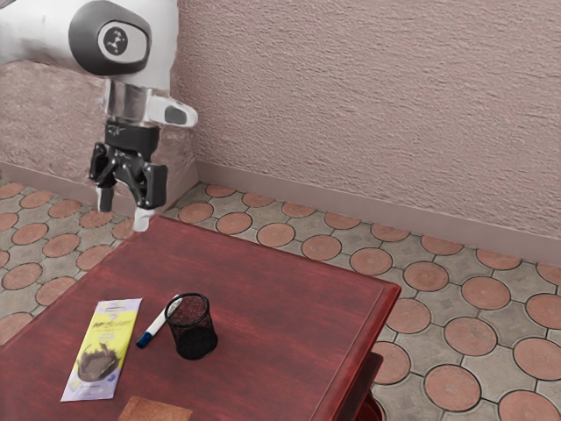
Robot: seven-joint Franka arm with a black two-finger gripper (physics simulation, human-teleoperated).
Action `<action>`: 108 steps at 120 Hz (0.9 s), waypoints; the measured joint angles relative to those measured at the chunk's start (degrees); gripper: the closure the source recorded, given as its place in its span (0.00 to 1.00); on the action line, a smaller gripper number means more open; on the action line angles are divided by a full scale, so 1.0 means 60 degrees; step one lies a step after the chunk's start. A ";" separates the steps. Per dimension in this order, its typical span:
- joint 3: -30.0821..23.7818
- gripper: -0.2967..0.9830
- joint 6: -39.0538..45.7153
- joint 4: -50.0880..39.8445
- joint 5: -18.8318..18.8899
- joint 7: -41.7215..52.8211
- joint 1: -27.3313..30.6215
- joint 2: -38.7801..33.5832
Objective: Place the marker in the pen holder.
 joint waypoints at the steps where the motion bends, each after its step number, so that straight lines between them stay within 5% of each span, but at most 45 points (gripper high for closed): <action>1: -0.0010 0.23 0.0118 0.0223 0.0019 0.0010 -0.0008 0.0071; 36: -0.0076 0.23 0.2357 0.1485 0.0365 0.0290 0.0012 0.0797; 48: 0.0637 0.24 0.3413 -0.0139 0.0353 0.0332 -0.0645 0.1303; 65: 0.1185 0.48 0.6008 -0.2989 0.0337 0.0383 -0.0524 0.1373; 84: 0.1244 0.63 0.7889 -0.3319 0.0320 0.0443 0.0103 0.2199; 108: 0.1378 0.70 0.9101 -0.3466 0.0277 0.0504 -0.0036 0.2760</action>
